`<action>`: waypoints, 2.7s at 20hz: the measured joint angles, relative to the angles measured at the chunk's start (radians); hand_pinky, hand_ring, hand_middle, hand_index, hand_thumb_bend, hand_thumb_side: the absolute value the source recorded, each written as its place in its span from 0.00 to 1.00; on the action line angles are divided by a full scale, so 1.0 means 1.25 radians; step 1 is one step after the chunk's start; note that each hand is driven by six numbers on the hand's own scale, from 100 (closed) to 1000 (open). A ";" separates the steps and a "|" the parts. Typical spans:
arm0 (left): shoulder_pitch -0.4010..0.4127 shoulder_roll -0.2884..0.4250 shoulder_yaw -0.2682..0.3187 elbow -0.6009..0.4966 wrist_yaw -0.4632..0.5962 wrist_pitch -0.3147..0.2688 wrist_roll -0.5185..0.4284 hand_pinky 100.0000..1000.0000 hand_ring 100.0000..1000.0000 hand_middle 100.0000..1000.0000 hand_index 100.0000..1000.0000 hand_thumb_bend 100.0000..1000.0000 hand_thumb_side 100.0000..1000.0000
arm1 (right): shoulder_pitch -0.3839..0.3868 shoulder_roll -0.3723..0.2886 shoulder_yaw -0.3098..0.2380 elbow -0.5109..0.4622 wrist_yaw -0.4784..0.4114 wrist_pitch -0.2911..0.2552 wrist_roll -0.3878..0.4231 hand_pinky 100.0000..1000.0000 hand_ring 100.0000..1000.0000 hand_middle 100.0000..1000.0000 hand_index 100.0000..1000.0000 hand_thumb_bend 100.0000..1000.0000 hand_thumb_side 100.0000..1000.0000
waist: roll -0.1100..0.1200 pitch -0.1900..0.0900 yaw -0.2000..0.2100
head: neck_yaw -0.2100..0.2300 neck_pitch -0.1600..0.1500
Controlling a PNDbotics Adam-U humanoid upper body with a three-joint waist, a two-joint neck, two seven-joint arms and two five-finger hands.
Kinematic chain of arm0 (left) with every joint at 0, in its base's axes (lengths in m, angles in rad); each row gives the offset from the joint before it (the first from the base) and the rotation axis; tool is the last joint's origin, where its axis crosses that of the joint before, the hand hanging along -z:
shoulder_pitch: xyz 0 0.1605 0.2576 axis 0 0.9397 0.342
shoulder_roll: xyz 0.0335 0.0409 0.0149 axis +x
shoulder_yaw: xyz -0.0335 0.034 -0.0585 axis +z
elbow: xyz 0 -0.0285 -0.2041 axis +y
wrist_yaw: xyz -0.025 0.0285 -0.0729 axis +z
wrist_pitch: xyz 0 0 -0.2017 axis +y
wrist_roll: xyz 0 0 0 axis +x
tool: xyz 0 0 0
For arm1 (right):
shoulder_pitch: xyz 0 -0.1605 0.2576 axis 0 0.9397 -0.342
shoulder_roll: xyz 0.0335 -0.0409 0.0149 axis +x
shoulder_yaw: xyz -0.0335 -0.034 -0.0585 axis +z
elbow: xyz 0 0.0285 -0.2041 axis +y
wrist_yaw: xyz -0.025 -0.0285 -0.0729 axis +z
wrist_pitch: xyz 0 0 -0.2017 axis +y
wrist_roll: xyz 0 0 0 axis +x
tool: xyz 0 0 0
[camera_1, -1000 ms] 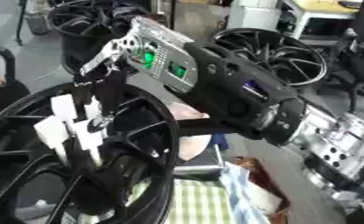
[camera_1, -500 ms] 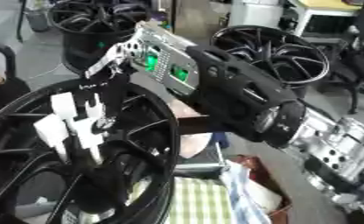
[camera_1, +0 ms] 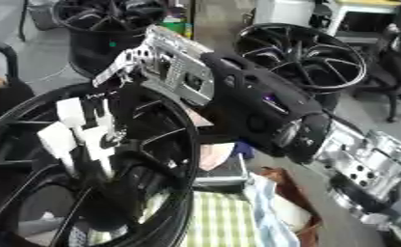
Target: Pull the pin out of the wheel hub.
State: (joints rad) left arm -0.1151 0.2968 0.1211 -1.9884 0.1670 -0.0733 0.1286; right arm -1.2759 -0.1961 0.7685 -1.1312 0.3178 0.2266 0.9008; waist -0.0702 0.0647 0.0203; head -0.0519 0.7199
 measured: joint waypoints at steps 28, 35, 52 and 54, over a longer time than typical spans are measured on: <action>-0.001 -0.007 0.000 0.000 0.000 0.003 -0.004 0.82 0.90 0.77 0.78 0.03 0.61 | 0.008 0.033 -0.048 0.042 0.031 -0.029 -0.001 0.80 0.83 0.74 0.81 0.33 0.16 | 0.001 0.009 0.006 | -0.002 -0.008; -0.001 -0.007 0.000 0.000 0.000 0.004 -0.005 0.82 0.90 0.77 0.78 0.03 0.60 | 0.008 0.019 -0.021 -0.015 0.030 -0.009 -0.001 0.81 0.81 0.76 0.82 0.34 0.16 | 0.000 0.006 0.004 | 0.004 -0.007; 0.001 -0.007 0.000 0.000 0.000 0.006 -0.007 0.82 0.90 0.78 0.78 0.03 0.60 | 0.044 0.028 0.010 -0.067 0.101 0.064 -0.006 0.78 0.78 0.81 0.84 0.35 0.15 | -0.005 -0.001 0.007 | 0.004 0.000; 0.001 -0.007 0.000 0.000 0.000 0.006 -0.008 0.82 0.90 0.78 0.78 0.03 0.61 | 0.048 0.032 0.005 -0.061 0.113 0.064 -0.006 0.77 0.78 0.80 0.84 0.35 0.15 | -0.005 -0.001 0.008 | 0.004 0.000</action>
State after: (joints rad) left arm -0.1144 0.2883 0.1209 -1.9884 0.1671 -0.0659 0.1191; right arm -1.2164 -0.1562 0.7744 -1.2076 0.4590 0.3072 0.8930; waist -0.0761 0.0639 0.0308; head -0.0473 0.7202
